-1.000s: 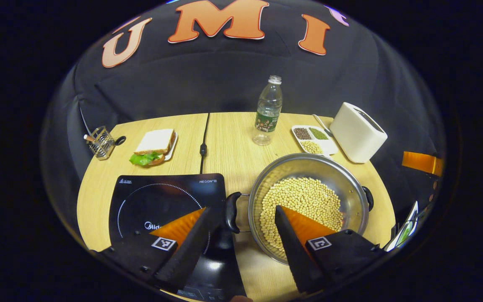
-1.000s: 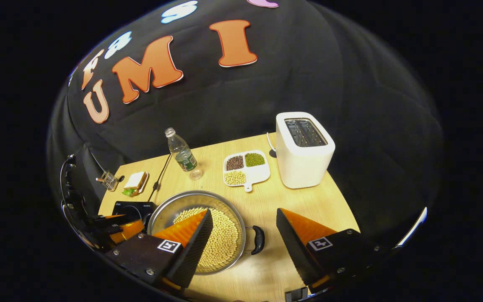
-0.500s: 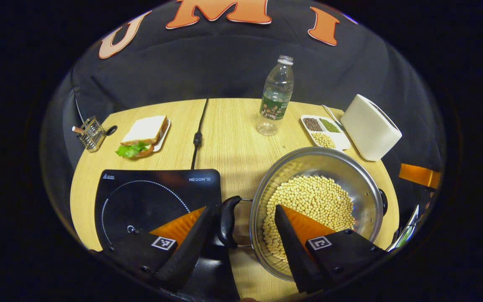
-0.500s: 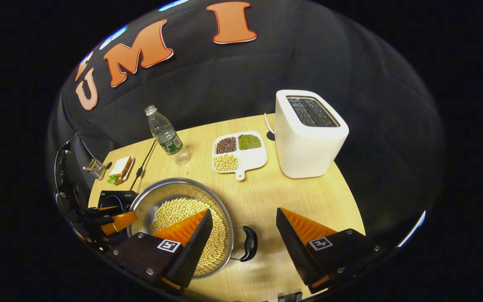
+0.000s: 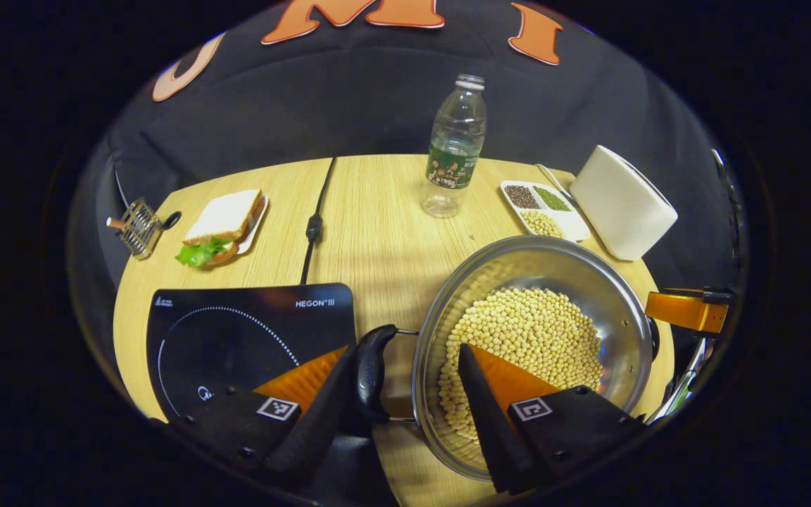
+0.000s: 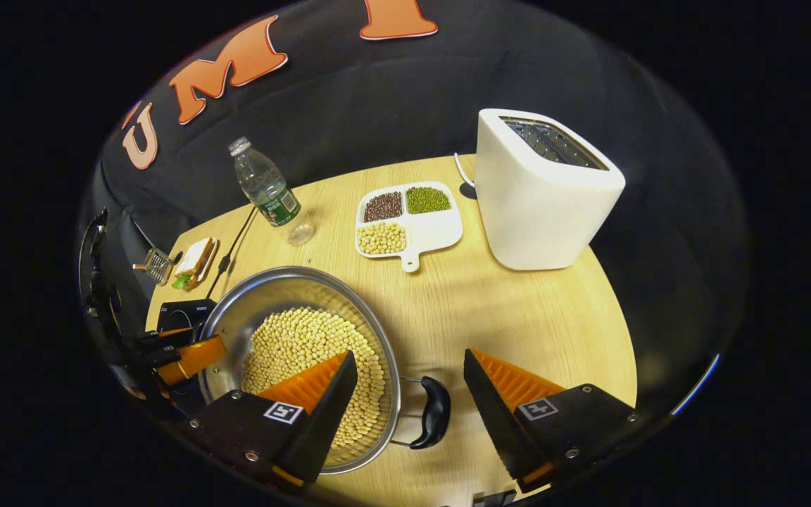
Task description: First push the handle of the pot to place it horizontally, then grasp the pot with both hands and set it on the induction cooktop.
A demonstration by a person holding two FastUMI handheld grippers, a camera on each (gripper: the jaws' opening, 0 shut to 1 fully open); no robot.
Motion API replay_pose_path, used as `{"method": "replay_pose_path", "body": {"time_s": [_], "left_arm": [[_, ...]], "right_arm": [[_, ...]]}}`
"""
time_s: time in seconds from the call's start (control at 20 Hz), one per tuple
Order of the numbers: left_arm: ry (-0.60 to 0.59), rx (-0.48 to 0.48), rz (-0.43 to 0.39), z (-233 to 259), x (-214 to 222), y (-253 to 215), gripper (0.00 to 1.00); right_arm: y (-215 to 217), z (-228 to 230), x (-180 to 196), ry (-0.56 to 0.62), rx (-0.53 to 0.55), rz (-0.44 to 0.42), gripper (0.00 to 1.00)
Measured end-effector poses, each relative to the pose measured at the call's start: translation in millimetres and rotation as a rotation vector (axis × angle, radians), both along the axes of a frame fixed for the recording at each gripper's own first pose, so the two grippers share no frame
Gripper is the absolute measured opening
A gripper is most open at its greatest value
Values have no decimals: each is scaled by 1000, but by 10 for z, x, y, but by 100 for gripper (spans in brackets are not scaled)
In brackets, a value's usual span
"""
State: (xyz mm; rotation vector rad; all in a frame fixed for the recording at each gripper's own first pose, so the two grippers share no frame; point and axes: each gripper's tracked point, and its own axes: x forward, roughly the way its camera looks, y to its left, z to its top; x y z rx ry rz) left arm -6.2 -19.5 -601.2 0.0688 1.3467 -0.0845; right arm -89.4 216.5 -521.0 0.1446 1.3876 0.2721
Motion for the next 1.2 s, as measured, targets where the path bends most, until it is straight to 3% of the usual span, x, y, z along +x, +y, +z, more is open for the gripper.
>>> {"method": "replay_pose_path", "body": {"time_s": [0.05, 0.1, 0.15, 0.2, 0.35, 0.5, 0.65, 0.85, 1.0, 1.2], "left_arm": [[10, 6, -21, -29, 12, 10, 88], [2, -3, -44, -40, 37, -27, 89], [28, -19, -69, -77, 1, -54, 82], [34, -40, -94, -118, 11, -55, 85], [53, -51, -131, -140, 10, -57, 69], [56, -26, -132, -218, 32, -77, 70], [50, -19, -116, -247, 38, -103, 70], [51, -37, -93, -239, 8, -111, 66], [56, -38, -74, -222, -40, -131, 67], [56, -46, -25, -204, -100, -131, 67]], "right_arm": [[30, -29, -26, 10, 1, 5, 95], [46, -63, -66, 23, -3, 13, 94], [69, -94, -94, 32, -7, 20, 93], [76, -113, -132, 43, -11, 24, 91], [34, -171, -161, 40, -42, 37, 88], [-47, -251, -197, 68, -68, 13, 79], [-116, -264, -216, 82, -88, -28, 77], [-188, -289, -251, 100, -123, -57, 59], [-277, -272, -425, 158, -170, -83, 65], [-279, -304, -775, 239, -143, -125, 71]]}}
